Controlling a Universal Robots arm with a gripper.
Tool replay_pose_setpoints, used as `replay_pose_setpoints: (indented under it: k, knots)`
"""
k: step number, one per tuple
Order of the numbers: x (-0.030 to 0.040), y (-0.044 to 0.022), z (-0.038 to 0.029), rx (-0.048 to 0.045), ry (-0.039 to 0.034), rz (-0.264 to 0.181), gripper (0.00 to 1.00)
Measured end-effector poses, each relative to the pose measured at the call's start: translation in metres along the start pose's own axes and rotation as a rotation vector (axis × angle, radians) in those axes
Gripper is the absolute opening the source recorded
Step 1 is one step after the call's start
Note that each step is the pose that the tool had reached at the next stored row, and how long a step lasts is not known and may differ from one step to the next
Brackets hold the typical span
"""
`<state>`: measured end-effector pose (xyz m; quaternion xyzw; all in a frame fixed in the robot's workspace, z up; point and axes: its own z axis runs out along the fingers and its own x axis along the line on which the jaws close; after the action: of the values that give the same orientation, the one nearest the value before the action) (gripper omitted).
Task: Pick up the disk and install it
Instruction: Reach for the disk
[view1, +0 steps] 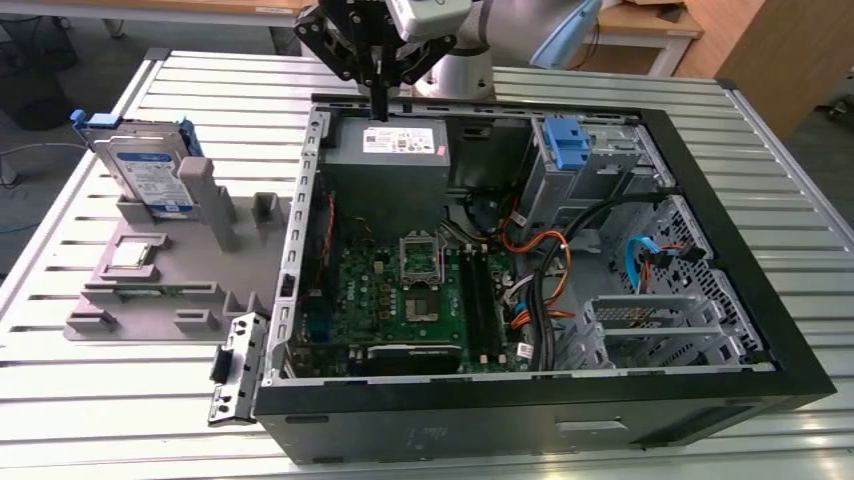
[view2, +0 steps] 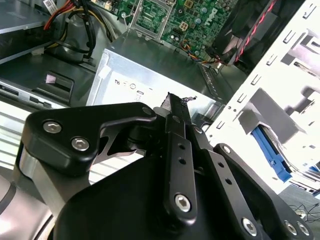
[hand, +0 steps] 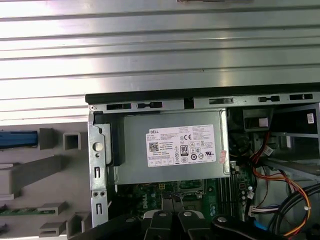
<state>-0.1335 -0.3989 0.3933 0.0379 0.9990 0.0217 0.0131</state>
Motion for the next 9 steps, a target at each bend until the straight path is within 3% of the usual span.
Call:
replay_pose_setpoints:
  k: [9]
  knots:
    - [0.0029, -0.0003, -0.0001, 0.0000, 0.0000, 0.000, 0.10]
